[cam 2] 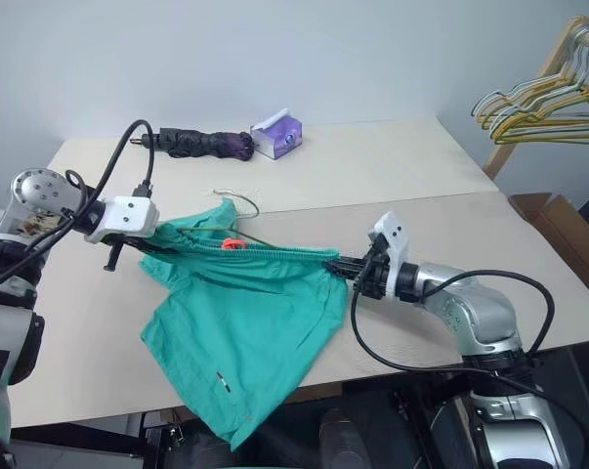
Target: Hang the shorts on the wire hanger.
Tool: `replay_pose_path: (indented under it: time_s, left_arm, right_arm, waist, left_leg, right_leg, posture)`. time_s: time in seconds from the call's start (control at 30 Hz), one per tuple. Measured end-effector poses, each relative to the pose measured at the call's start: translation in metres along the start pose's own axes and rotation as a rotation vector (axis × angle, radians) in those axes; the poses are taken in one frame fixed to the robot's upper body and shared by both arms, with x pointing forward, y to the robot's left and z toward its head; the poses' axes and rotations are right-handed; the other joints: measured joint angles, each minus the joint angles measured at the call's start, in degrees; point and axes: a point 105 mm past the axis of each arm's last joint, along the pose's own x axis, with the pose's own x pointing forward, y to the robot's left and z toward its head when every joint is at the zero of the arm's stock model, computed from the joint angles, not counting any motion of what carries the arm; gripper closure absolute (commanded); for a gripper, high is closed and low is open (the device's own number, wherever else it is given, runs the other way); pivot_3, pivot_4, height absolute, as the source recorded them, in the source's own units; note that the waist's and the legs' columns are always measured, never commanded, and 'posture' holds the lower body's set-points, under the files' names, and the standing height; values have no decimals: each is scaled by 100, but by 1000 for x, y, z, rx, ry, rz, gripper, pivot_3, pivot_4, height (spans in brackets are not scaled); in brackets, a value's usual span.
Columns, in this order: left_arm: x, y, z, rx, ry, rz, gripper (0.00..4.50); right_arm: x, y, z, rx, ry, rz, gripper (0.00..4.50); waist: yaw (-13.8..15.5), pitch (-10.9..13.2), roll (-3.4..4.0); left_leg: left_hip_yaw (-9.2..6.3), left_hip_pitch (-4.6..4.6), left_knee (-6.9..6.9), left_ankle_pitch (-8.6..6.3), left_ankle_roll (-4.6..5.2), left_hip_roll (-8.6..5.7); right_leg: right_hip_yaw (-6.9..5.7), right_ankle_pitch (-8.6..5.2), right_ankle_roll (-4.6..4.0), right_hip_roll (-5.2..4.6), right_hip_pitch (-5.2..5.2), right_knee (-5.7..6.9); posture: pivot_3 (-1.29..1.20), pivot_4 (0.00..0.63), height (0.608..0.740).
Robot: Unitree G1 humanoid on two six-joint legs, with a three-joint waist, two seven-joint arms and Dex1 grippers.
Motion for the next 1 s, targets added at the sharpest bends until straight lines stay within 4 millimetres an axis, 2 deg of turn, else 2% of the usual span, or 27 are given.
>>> replay_pose_path:
  time_s: [0.13, 0.27, 0.3, 0.4, 0.47, 0.57, 0.67, 0.73, 0.87, 1.0]
  left_arm:
    - [0, 0, 0, -4, -6, -2, 4500]
    - [-3, -1, 1, -58, -43, 2, 4500]
    - [-2, -1, 1, -72, -53, 3, 4500]
    - [-1, -10, -11, -173, -59, 6, 4500]
    - [6, -14, -12, -212, -85, -2, 4500]
    - [16, -9, 1, -186, -137, -3, 4500]
    - [17, -4, 11, -163, -167, 12, 4500]
    - [18, -2, 14, -156, -180, 21, 4500]
    - [26, 1, 23, -134, -213, 10, 4500]
    - [32, 4, 32, -113, -239, 5, 4500]
  right_arm:
    - [-2, 5, 5, -55, 8, 20, 4464]
    - [-2, 11, 18, -128, -12, 25, 4464]
    - [-2, 12, 22, -143, -19, 29, 3868]
    - [-18, 0, 32, -194, -9, -51, 2957]
    - [-25, -3, 43, -232, -24, -79, 2232]
    - [-23, 7, 51, -268, -36, -45, 1145]
    - [-25, 9, 59, -308, -26, -42, 133]
    - [-28, 8, 68, -343, -13, -55, 25]
    - [-26, 16, 100, -461, 34, -19, 25]
    - [-9, 20, 107, -509, 187, 35, 25]
  waist:
    - [-5, 0, 0]
    - [-16, 0, 0]
    - [-19, 0, 0]
    - [-31, 0, 1]
    - [-26, -1, -2]
    - [-4, -1, -2]
    - [-37, -1, -2]
    - [-61, -2, -1]
    - [-144, -3, 2]
    - [-239, -4, 3]
  left_leg:
    - [0, -1, 0, 0, 0, 1]
    - [0, -2, 0, 0, 0, 1]
    - [0, -2, 0, 0, 0, 0]
    - [1, -2, 0, 0, 0, 0]
    - [-2, -4, 0, 0, 0, 1]
    - [-2, -7, 4, 0, 0, 0]
    - [1, -7, 5, 0, 0, -1]
    - [1, -6, 4, 0, 0, 0]
    - [-1, -4, 4, 0, 0, 2]
    - [2, -6, 5, 0, 0, 1]
  right_leg:
    - [0, 0, 0, 0, -1, 0]
    - [-1, 0, 0, 0, -1, 0]
    - [-1, 0, 0, 0, -1, 0]
    - [0, 0, 0, -2, -2, 0]
    - [-4, 0, 0, 0, -2, 0]
    - [-4, 1, 0, -1, -1, -1]
    - [-2, 1, 0, -4, -2, -2]
    - [-2, 2, 0, -3, -4, -1]
    - [-3, 2, -1, -1, -4, 0]
    - [-2, 2, -1, -4, -7, 0]
  posture:
    - [-151, 62, 740]
    - [-156, 53, 740]
    - [-156, 53, 740]
    - [-162, 46, 740]
    - [-170, 43, 740]
    - [-178, 38, 740]
    - [-184, 36, 740]
    - [-190, 32, 740]
    - [-193, 29, 740]
    - [-189, 26, 740]
